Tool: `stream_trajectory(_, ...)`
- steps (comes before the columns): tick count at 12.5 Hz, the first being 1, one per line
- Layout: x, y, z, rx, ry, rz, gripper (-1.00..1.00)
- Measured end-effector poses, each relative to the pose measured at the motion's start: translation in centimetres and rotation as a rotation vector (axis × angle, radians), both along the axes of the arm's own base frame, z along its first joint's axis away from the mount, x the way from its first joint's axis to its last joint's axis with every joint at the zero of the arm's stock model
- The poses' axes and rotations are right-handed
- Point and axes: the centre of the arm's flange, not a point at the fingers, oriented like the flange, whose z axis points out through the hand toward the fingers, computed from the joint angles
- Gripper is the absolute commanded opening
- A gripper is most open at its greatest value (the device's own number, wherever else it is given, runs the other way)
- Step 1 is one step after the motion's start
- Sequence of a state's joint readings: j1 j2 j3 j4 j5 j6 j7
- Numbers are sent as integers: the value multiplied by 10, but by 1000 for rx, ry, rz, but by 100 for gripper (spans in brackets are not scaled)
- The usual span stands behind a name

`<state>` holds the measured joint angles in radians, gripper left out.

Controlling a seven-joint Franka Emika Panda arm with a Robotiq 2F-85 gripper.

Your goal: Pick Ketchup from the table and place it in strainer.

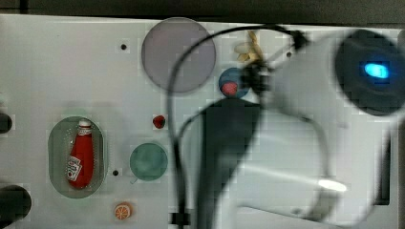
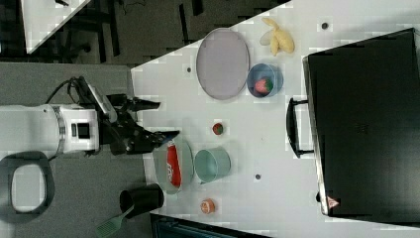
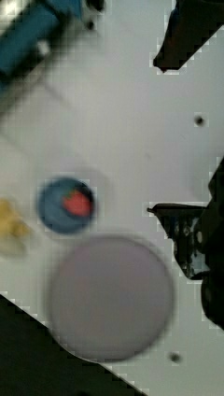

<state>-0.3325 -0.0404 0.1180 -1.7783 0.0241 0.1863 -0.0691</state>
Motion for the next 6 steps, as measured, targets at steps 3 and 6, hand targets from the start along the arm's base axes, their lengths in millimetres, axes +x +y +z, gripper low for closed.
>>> stream_trajectory(3, -5, -25, 19, -69, -14, -34, 100)
stream_trajectory(6, 2, 19, 19, -53, -5, -3, 100)
